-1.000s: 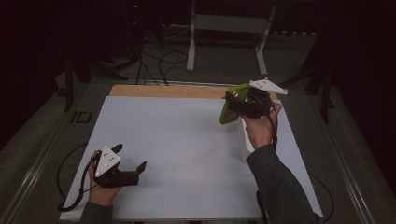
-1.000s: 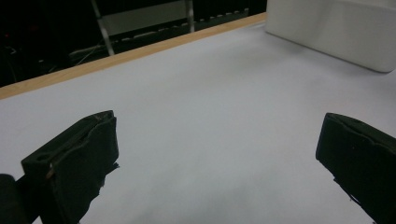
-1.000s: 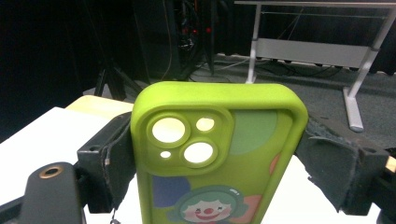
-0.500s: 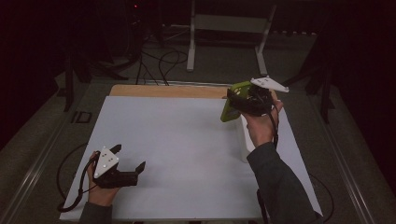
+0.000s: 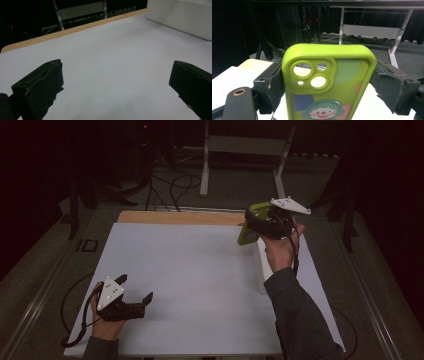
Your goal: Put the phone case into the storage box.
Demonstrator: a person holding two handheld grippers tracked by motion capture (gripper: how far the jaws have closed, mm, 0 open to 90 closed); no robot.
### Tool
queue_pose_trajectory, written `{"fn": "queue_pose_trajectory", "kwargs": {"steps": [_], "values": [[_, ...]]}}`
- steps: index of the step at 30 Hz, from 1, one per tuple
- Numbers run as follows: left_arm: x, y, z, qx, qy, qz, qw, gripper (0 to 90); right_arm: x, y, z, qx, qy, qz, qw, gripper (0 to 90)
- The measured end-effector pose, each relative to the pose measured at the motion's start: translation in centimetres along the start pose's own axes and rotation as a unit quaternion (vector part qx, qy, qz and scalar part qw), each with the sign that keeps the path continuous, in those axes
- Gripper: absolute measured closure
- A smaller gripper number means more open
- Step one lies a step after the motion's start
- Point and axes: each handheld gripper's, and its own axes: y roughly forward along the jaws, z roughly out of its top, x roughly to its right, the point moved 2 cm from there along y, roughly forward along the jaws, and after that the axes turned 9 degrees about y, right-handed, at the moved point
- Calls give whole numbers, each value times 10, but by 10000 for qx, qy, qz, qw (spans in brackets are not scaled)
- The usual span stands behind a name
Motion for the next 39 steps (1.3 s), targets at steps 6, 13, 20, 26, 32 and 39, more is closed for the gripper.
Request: {"fn": "queue_pose_trajectory", "kwargs": {"steps": [6,13,20,26,32,39], "values": [[-2,-2,1,38,-22,-1,10000,0,5,5,0,10,34,-53,10000,163],[-1,-2,1,7,-29,13,10000,0,9,12,1,-10,2,-144,9999,163],[-1,-2,1,19,-30,2,10000,0,11,17,0,-42,-3,-196,9998,163],[-1,-3,1,27,-27,-9,10000,0,9,22,4,-34,-44,-237,9997,163],[0,-3,0,22,-18,-25,10000,0,13,24,5,-28,-20,-283,9996,163],[0,-2,-1,7,-20,-17,10000,0,17,27,7,-6,36,-320,9995,163]]}}
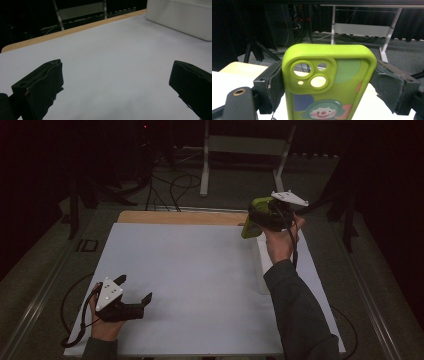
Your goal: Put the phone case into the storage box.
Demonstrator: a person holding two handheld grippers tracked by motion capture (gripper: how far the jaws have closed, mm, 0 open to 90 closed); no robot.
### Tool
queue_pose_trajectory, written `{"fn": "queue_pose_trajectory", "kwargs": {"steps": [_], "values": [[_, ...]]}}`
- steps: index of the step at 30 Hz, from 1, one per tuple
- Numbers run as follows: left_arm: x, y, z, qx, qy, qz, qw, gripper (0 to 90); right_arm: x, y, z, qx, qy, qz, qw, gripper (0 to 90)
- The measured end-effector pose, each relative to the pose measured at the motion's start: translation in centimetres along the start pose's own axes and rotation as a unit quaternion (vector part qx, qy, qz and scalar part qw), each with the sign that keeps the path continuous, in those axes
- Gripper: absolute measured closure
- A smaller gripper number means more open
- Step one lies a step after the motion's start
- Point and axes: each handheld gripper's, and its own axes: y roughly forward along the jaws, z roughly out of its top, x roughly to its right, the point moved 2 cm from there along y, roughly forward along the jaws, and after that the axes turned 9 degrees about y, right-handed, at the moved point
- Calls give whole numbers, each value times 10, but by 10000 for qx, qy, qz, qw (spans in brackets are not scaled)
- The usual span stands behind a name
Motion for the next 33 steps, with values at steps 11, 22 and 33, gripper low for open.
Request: {"fn": "queue_pose_trajectory", "kwargs": {"steps": [11,22,33], "values": [[-1,-1,-1,12,-18,4,10000,0,5,5,3,30,57,-89,9999,163],[-1,0,-1,-1,-12,-9,10000,0,10,11,4,30,78,-184,9998,164],[0,0,-1,6,-30,-30,10000,0,10,17,4,41,64,-270,9996,164]]}}
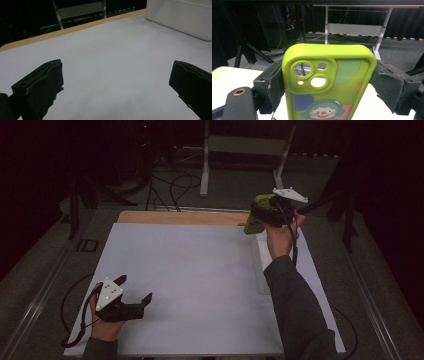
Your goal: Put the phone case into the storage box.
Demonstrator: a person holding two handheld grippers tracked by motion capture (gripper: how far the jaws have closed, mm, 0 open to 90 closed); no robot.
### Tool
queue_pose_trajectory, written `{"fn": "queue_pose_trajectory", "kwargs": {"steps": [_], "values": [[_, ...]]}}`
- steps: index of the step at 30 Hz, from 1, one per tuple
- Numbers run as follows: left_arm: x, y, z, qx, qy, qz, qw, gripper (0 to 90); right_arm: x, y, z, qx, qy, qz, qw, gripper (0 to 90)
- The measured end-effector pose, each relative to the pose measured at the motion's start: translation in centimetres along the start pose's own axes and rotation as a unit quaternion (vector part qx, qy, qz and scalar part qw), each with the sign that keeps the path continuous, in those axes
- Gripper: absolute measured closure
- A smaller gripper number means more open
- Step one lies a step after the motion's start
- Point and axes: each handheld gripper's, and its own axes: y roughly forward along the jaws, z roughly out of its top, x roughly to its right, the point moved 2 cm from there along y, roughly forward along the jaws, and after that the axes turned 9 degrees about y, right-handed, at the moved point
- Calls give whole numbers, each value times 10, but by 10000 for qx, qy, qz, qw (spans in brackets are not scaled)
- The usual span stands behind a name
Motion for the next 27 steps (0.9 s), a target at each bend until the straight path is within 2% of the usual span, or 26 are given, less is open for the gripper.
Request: {"fn": "queue_pose_trajectory", "kwargs": {"steps": [27], "values": [[0,-2,1,39,-20,0,10000,0,16,16,-2,27,63,-278,9996,164]]}}
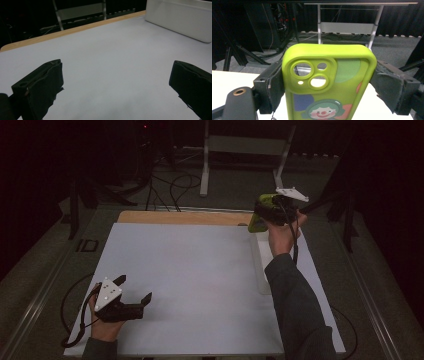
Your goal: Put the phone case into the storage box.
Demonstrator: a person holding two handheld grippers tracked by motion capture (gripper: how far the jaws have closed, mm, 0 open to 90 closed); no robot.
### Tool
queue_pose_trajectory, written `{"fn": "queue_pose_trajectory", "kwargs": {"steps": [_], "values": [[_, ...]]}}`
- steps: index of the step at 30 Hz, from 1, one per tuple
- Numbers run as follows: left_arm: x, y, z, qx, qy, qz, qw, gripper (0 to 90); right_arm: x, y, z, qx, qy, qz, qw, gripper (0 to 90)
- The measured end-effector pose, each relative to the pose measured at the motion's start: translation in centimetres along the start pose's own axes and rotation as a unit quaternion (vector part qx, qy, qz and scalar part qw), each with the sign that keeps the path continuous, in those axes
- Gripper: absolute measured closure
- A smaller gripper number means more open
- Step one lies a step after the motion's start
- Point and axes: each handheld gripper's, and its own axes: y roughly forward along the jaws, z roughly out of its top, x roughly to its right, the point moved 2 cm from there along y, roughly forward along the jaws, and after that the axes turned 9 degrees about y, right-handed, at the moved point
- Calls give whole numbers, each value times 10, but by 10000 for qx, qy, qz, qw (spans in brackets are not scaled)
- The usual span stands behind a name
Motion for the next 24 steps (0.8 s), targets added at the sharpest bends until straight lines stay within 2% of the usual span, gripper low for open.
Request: {"fn": "queue_pose_trajectory", "kwargs": {"steps": [24], "values": [[0,-1,0,31,-33,14,10000,0,20,13,-2,-33,18,-391,9992,163]]}}
